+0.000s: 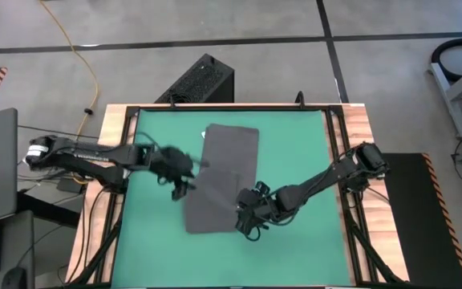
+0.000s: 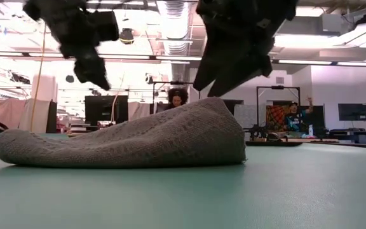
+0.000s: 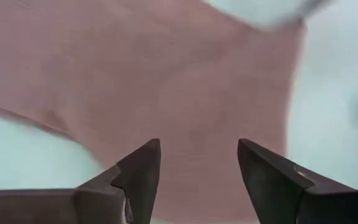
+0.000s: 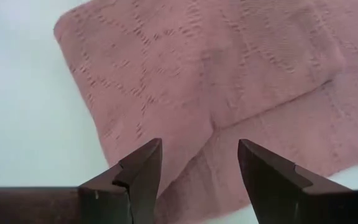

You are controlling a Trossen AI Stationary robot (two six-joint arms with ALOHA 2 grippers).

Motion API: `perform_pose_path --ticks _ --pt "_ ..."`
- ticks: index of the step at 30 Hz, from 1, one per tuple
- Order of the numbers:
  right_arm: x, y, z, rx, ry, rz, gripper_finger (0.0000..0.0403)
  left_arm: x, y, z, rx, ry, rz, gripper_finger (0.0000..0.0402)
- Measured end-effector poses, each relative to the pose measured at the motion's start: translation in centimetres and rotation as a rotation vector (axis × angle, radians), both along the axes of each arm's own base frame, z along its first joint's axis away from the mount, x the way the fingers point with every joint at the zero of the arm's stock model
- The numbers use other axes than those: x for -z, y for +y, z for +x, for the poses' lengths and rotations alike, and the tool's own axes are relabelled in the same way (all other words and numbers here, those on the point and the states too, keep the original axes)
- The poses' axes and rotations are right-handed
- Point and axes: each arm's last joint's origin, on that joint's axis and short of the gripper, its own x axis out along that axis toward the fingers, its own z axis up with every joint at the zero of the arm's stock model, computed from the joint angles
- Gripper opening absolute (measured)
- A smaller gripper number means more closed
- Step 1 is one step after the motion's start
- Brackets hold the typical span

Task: Roll towel
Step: Fold the microfiber towel

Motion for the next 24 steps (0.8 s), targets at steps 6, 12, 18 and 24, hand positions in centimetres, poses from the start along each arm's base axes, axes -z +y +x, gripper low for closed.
perform_pose_path --ticks 6,12,18,24 --pt "-0.4 -1.1 0.8 0.031 -0.048 0.025 0.0234 1.0 4.7 -0.2 0.051 0.016 0.028 0.0199" --pt "-0.6 -1.3 1.2 0.086 -0.088 0.079 0.0234 3.3 5.6 1.3 0.189 0.041 0.069 0.0199" --pt "-0.6 -0.8 1.1 0.108 -0.104 0.115 0.0234 5.0 7.6 2.4 0.137 0.053 0.121 0.0199" --pt "-0.6 -0.7 1.0 0.115 -0.108 0.124 0.0233 7.3 8.8 2.8 0.229 0.064 0.035 0.0199"
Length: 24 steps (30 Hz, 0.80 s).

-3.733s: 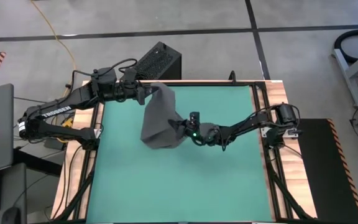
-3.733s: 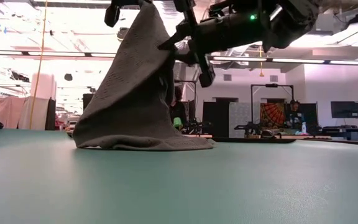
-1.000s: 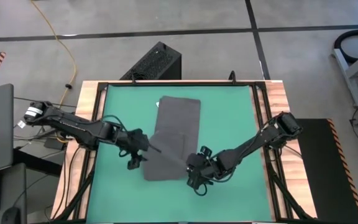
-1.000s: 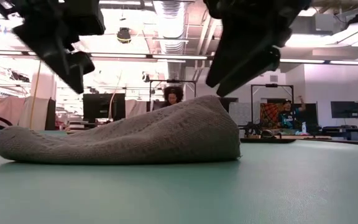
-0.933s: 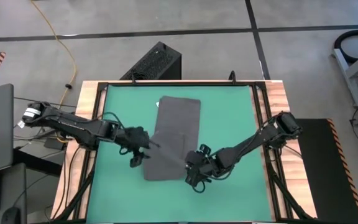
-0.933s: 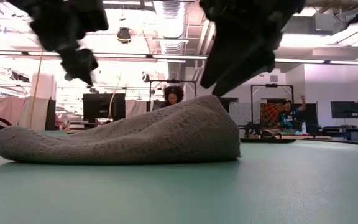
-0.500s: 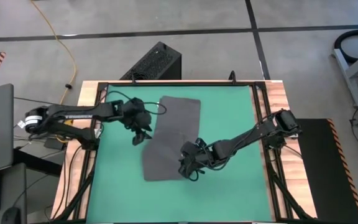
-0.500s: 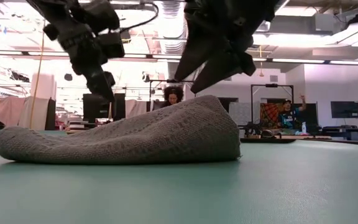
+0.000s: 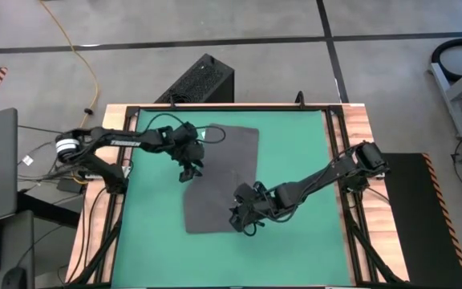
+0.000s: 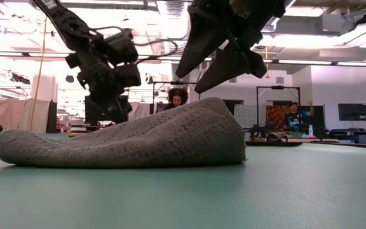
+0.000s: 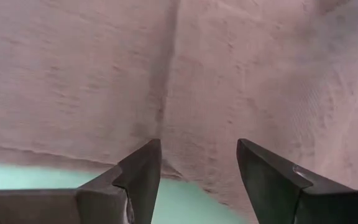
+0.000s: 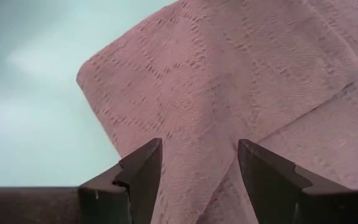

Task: Roll towel
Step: Fold the microfiber towel

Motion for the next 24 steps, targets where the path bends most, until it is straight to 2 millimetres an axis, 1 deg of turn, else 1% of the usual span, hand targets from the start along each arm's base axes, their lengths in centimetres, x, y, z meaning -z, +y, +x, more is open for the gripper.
perform_pose_path --ticks 4,6,9,11,13,15,18,21,24 --pt "0.0 0.0 0.1 0.005 -0.008 0.006 0.0233 1.6 0.1 0.3 0.013 0.053 -0.006 0.0199" --pt "0.0 0.0 0.1 0.010 -0.010 0.012 0.0233 1.9 0.2 0.4 0.015 0.060 -0.021 0.0199" --pt "0.0 0.0 0.1 0.020 -0.012 0.023 0.0233 1.9 -0.1 0.4 0.040 0.046 -0.093 0.0196" --pt "-0.1 0.0 0.1 0.021 -0.013 0.024 0.0233 1.5 -0.2 0.3 0.046 0.034 -0.142 0.0186" --pt "0.0 0.0 0.0 0.021 -0.011 0.023 0.0233 1.1 -0.4 0.2 0.037 0.019 -0.175 0.0166" --pt "0.0 0.0 0.1 0.022 -0.011 0.023 0.0233 0.5 -0.5 0.1 0.028 0.007 -0.193 0.0134" --pt "0.0 -0.1 0.1 0.021 -0.010 0.019 0.0233 -0.2 -0.9 0.1 0.036 -0.017 -0.196 0.0076" --pt "0.0 -0.3 0.1 0.024 -0.008 0.016 0.0233 -0.5 -1.6 0.3 0.064 -0.029 -0.194 0.0017" --pt "0.0 -0.6 0.3 0.005 -0.003 -0.022 0.0233 -0.6 -2.5 0.6 0.068 -0.011 -0.223 0.0005"
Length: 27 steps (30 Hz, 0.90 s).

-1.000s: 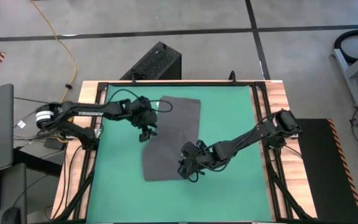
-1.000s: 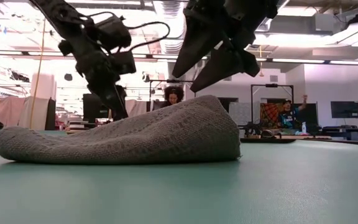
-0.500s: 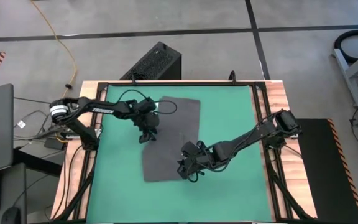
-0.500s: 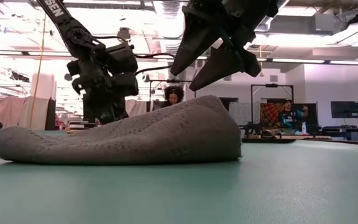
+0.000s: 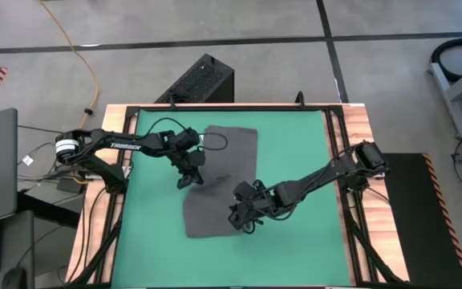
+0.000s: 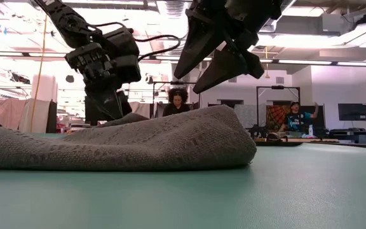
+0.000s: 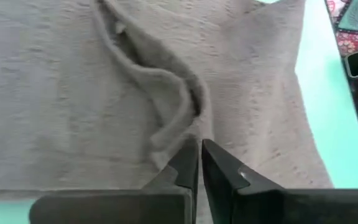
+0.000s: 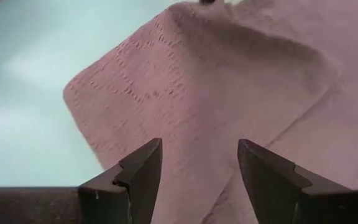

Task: Roll towel
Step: Fold the microfiber towel

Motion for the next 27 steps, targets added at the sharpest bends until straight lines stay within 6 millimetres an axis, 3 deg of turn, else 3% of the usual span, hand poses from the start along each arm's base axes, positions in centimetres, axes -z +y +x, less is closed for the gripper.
perform_pose_path --ticks 3,9,12,14,21,27 --pt "-0.2 -1.0 0.2 -0.023 0.009 -0.050 0.0233 -1.0 -1.3 0.2 0.036 0.018 0.018 0.0001" --pt "-0.8 -4.1 0.9 -0.017 0.011 -0.113 0.0233 -3.0 -4.3 0.9 0.071 -0.023 0.236 0.0000" --pt "-1.0 -5.2 1.4 -0.036 0.004 -0.111 0.0233 -2.9 -4.3 0.9 0.007 0.009 0.500 0.0000" --pt "-1.2 -5.6 1.7 -0.051 -0.013 -0.098 0.0233 -3.0 -3.6 1.0 0.029 -0.006 0.584 0.0004" --pt "-1.1 -5.6 1.7 -0.072 -0.006 -0.083 0.0233 -4.0 0.0 0.6 -0.012 -0.054 0.356 0.0069" --pt "-1.1 -4.8 1.5 -0.086 -0.005 -0.080 0.0233 -2.5 0.1 0.7 0.052 0.010 0.321 0.0146"
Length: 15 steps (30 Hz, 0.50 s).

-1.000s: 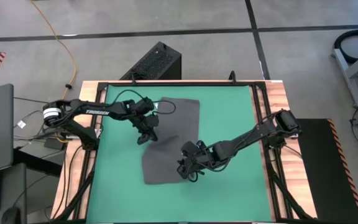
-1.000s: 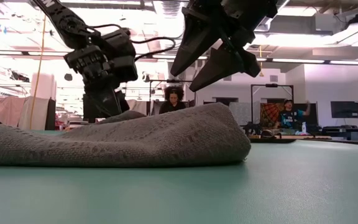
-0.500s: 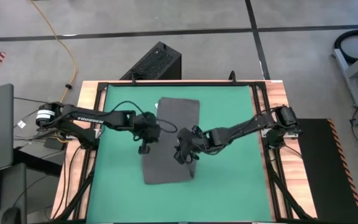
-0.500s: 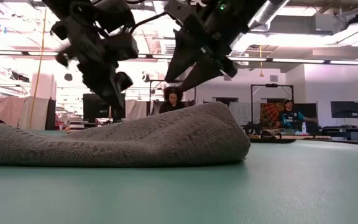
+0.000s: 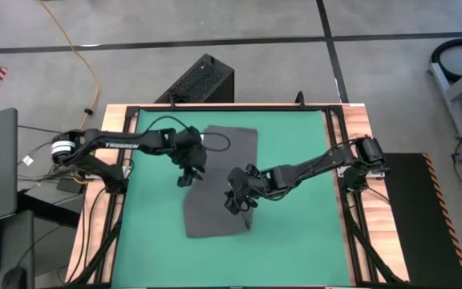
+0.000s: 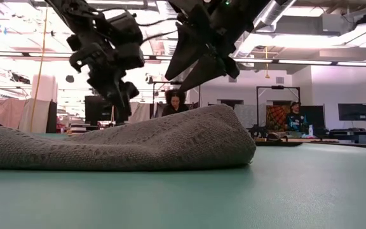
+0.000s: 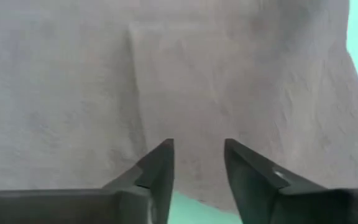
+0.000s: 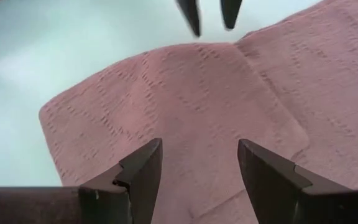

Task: Roll towel
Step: Fold the microfiber towel

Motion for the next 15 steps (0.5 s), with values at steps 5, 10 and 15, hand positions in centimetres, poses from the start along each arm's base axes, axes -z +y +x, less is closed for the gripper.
perform_pose_path --ticks 5,10,15 --pt "0.0 0.4 -0.1 0.010 -0.006 0.017 0.0233 2.3 0.2 0.9 -0.034 0.082 -0.022 0.0187" --pt "0.0 0.8 -0.1 0.014 -0.012 0.032 0.0233 3.4 1.1 1.1 -0.096 0.118 0.006 0.0199" --pt "0.0 1.4 -0.3 0.006 -0.014 0.038 0.0233 2.7 1.3 0.9 -0.123 0.102 -0.015 0.0199"
